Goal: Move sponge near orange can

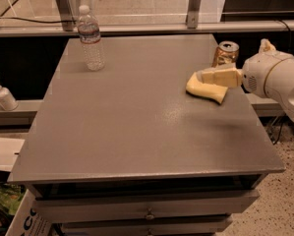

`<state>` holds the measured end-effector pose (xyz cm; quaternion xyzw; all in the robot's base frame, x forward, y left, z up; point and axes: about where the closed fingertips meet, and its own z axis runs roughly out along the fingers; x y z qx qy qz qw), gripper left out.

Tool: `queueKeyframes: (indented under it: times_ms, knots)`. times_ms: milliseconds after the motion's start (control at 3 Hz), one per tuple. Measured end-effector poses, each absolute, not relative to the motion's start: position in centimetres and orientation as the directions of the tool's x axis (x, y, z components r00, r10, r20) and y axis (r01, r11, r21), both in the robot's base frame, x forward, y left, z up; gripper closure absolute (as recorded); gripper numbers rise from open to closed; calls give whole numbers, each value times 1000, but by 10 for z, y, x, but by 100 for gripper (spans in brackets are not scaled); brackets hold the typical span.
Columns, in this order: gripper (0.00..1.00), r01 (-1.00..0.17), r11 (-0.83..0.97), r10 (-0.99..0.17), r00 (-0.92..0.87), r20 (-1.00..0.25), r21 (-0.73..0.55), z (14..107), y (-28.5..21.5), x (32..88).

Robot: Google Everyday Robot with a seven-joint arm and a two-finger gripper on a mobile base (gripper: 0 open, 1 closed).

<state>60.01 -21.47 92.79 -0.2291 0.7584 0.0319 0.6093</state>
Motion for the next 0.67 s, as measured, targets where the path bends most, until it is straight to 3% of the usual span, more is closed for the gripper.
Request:
queueKeyframes:
  times_ms: [667]
  knots:
    - [0,-412,869,-353,-130,-927,-273,925,-215,600]
